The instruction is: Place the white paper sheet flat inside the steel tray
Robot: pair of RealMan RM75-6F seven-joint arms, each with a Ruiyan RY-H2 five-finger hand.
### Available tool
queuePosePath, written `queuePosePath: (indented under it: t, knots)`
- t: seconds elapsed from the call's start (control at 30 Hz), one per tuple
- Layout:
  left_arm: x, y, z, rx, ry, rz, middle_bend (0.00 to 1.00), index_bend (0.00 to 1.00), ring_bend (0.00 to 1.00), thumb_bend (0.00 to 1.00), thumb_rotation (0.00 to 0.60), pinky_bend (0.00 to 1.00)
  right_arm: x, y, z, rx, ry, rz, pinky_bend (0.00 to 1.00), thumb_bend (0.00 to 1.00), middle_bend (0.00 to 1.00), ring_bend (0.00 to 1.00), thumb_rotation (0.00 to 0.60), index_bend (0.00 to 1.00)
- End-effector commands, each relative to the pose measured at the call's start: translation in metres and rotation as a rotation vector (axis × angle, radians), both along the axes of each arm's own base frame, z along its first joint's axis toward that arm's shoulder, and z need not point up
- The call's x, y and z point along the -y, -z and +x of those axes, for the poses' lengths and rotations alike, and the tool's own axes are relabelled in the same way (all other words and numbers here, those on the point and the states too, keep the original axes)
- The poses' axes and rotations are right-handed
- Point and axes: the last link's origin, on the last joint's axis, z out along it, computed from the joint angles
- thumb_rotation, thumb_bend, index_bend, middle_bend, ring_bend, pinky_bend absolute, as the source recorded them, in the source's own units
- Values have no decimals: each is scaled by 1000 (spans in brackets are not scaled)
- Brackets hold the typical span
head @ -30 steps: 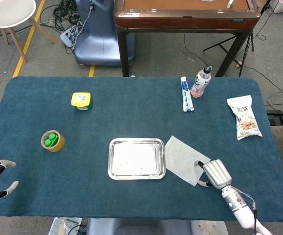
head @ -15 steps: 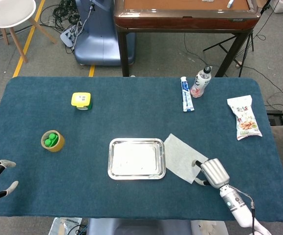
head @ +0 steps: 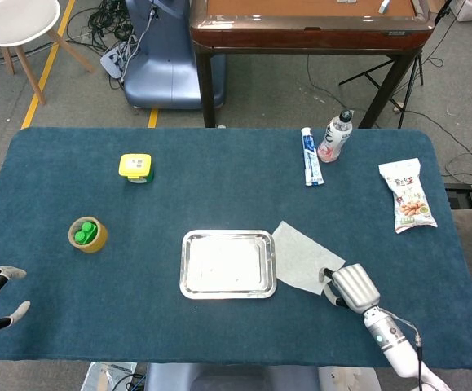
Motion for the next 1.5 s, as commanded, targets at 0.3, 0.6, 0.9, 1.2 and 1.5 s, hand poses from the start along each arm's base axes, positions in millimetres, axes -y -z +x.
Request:
queuePosePath:
  t: [0.3, 0.6, 0.9, 1.2, 1.5]
  knots:
    - [-1, 1, -1, -2, -5, -5, 374, 389, 294, 191, 600, 455, -1, -12, -4, -5, 29, -29, 1000, 609, 1000, 1000, 600, 569]
    - [-1, 3, -1, -8, -7, -9, 374, 389, 294, 191, 600, 455, -2, -28, -4, -26, 73, -109, 1000, 631, 1000, 1000, 600, 599]
    - [-1, 3, -1, -9, -9, -11, 374, 389, 294, 190, 600, 455, -1, -41, 1, 1, 103, -170, 1000, 647, 1000, 1000, 600, 607]
    - [0, 1, 0, -8, -7, -4, 374, 389, 294, 189, 600, 455, 8, -55, 16, 74, 113, -267, 1000, 659, 1000, 1000, 600, 621]
    - [0, 2, 0, -9, -7, -6, 374, 389, 294, 190, 600, 455, 13, -63, 21, 126, 128, -321, 1000, 672, 1000, 1000, 600, 626]
